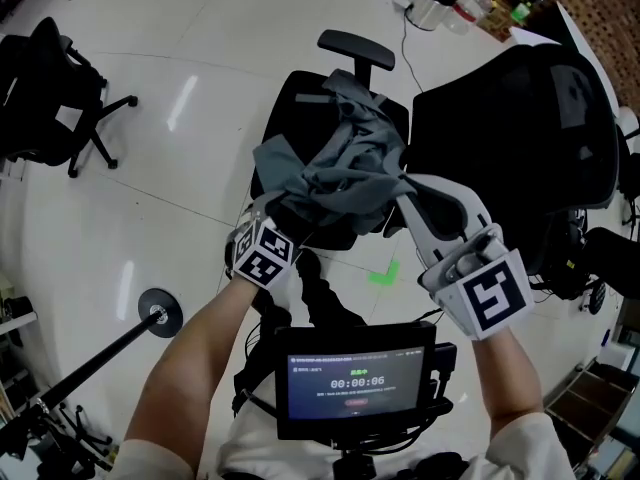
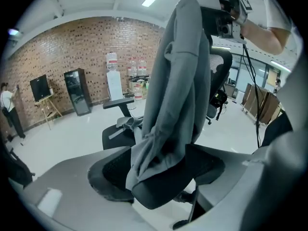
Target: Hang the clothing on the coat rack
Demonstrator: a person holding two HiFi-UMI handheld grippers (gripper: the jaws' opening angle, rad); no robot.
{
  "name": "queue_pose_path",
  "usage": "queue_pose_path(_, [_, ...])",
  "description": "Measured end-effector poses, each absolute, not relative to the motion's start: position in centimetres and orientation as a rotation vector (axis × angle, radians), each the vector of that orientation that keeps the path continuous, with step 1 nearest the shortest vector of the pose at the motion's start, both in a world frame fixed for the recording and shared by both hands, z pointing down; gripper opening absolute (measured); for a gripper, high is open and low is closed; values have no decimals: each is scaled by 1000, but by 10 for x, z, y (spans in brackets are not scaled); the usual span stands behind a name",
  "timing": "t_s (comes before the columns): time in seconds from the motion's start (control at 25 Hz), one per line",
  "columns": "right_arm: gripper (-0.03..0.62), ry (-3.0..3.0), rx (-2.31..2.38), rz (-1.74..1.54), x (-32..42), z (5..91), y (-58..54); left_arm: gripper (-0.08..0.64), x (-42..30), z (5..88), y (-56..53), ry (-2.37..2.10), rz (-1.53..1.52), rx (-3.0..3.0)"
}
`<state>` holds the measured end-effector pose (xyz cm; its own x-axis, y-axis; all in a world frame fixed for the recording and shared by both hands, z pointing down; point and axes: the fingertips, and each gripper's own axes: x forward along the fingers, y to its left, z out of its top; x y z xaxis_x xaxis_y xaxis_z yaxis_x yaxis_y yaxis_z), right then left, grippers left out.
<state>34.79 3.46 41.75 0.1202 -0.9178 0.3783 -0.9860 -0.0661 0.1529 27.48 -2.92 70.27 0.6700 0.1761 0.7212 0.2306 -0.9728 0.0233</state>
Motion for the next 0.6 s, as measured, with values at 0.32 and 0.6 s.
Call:
queue_pose_path(0.32, [32, -1879, 2049, 118, 348, 370, 26, 328, 312, 697, -9, -526, -1164, -2766])
queue_pose_path(0.6, [32, -1872, 2064, 0, 352, 329, 36, 296, 339, 686, -7, -609, -1111, -2709])
